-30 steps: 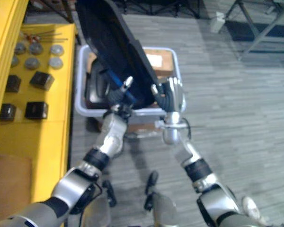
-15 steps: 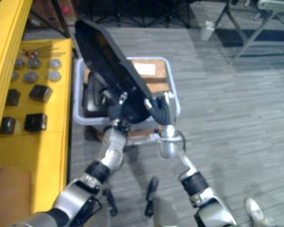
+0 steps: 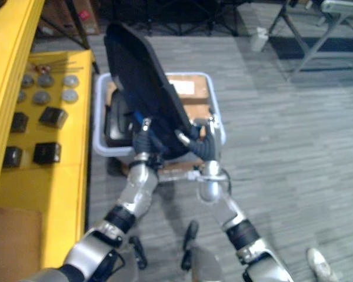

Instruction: Walk over and take plastic housings, then place them on the shelf

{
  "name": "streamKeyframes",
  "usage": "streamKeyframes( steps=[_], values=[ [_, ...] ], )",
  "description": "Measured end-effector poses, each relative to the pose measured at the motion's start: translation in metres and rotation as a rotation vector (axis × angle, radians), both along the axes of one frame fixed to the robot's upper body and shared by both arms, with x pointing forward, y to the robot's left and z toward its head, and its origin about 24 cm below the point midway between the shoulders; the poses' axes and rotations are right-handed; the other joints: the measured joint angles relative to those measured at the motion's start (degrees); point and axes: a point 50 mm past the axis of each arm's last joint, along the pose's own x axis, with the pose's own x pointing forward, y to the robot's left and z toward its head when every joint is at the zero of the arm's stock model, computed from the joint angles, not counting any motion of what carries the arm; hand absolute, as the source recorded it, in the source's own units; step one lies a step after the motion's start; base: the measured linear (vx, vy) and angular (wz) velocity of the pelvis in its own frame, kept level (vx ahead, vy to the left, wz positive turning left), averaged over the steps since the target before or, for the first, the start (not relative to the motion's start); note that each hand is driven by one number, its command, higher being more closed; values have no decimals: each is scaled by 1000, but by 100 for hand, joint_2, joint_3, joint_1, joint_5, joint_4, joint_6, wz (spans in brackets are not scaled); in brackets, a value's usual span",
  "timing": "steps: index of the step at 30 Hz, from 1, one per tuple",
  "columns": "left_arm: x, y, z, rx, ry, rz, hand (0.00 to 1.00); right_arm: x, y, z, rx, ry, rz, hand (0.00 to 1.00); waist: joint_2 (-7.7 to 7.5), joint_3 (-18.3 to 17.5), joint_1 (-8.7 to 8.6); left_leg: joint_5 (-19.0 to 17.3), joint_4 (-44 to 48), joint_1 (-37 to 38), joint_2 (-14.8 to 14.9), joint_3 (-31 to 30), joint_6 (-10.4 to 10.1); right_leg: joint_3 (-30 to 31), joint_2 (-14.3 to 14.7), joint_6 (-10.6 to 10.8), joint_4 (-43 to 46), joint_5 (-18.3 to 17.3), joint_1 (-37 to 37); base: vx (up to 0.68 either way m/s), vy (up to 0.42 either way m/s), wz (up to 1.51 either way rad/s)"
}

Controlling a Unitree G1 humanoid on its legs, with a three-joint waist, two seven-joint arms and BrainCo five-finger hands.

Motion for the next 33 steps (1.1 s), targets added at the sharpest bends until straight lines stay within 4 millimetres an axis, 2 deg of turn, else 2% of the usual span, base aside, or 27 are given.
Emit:
streamKeyframes(
  steps=[5,10,14,17,20,22,23,25,27,30,33],
  values=[
    [-11,18,-3,122,-5,216,100,-17,-14,19,147,-51,11,0,137,-105,-8,-24,-46,98,-10,18,-3,-3,-4,34,-25,-32,82,-5,66,0],
    [-23,36,-8,221,18,423,100,-32,-40,16,289,-6,-7,0,214,-150,-22,-30,-71,265,-7,64,-16,16,-1,57,-41,-45,215,8,68,-3],
    [-34,51,-18,277,50,557,100,-47,-67,10,371,21,-64,0,234,-414,-54,-55,-170,385,-24,171,-51,61,1,90,-114,-63,276,35,55,-10],
    [-44,63,-21,263,50,609,100,-58,-95,-6,429,99,-131,0,274,-575,-100,-56,-255,473,-47,218,-59,115,0,97,-116,-68,293,55,50,-7],
    [-57,77,-14,241,-6,627,100,-67,-120,-32,473,222,-190,0,302,-592,-195,-56,-353,565,-80,330,-60,207,-22,110,-116,-75,292,19,54,-14],
    [-72,78,-10,240,-54,555,100,-79,-142,-69,541,370,-289,0,379,-650,-229,-58,-399,566,-121,334,-60,203,-53,147,-114,-101,296,11,50,-2],
    [-76,78,-10,243,-63,538,100,-83,-146,-78,554,409,-320,0,403,-663,-237,-60,-404,564,-128,335,-57,202,-60,150,-114,-104,291,11,54,5],
    [-92,77,-13,223,-67,460,100,-98,-160,-114,610,547,-432,0,497,-713,-275,-82,-409,562,-152,327,-49,191,-90,202,-91,-146,288,9,58,4],
    [-102,77,-20,214,-47,409,100,-111,-166,-133,660,611,-489,0,567,-734,-281,-116,-382,563,-153,326,-45,191,-102,215,-60,-159,286,11,67,1],
    [-115,85,-28,178,-6,376,100,-124,-170,-139,682,606,-508,0,590,-731,-293,-149,-364,573,-160,322,-37,185,-126,230,-5,-190,282,0,62,1],
    [-126,98,-26,147,-18,417,100,-123,-173,-128,658,532,-458,0,593,-729,-284,-163,-380,576,-210,303,-17,171,-173,254,0,-216,286,-12,47,3]
  ],
)
